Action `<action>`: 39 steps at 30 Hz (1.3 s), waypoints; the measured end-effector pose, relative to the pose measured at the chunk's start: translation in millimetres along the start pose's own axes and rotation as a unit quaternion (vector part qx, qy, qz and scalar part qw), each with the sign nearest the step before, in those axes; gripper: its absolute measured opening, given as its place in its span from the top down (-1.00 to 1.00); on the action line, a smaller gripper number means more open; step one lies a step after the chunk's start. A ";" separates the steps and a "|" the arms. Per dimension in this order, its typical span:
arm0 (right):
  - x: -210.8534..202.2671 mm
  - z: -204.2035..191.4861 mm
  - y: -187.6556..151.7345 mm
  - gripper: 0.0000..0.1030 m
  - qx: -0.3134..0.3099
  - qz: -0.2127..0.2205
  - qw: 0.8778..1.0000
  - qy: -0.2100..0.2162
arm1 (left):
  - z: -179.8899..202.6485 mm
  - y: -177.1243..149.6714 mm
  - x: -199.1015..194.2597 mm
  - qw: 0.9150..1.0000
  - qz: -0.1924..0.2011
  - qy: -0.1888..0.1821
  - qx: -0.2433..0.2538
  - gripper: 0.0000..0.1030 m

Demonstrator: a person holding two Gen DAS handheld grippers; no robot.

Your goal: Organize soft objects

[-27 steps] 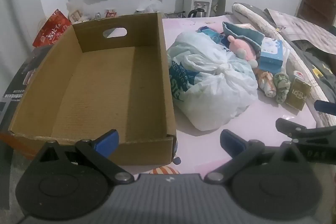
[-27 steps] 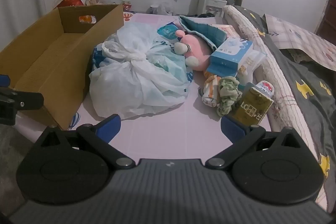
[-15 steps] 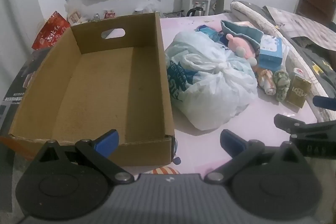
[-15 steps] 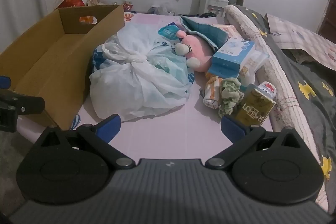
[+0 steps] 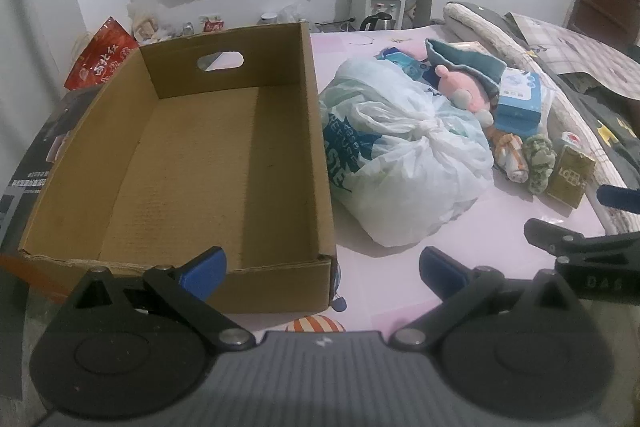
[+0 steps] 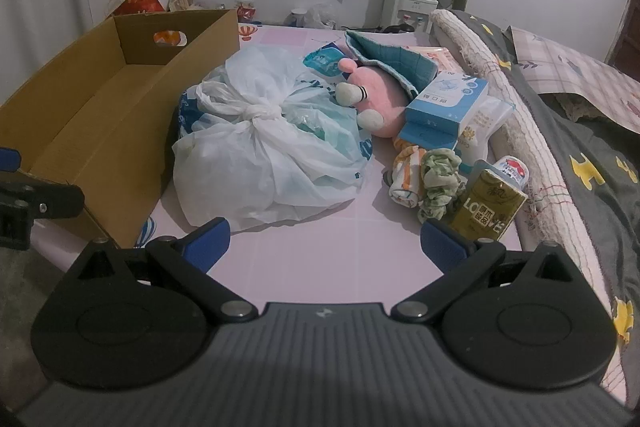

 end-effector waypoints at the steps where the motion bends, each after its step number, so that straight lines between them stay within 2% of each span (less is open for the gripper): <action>1: -0.1 -0.2 -0.1 -0.98 0.000 0.000 1.000 0.000 | -0.2 0.3 -0.5 1.000 0.000 -0.001 0.000 -1.00; 39: 0.9 -4.1 3.0 -0.98 0.002 -0.003 1.000 0.009 | -5.0 2.2 -0.7 1.000 -0.003 0.002 -0.004 -1.00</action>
Point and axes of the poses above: each gripper's, at about its wrist camera, not at the fingertips, and x roughly the way its jaws point, z to its right, y to its top, the point moved 3 cm from there along x, roughly the way its jaws point, and after that the axes turned 6 degrees about -z, right-handed, at the moved point
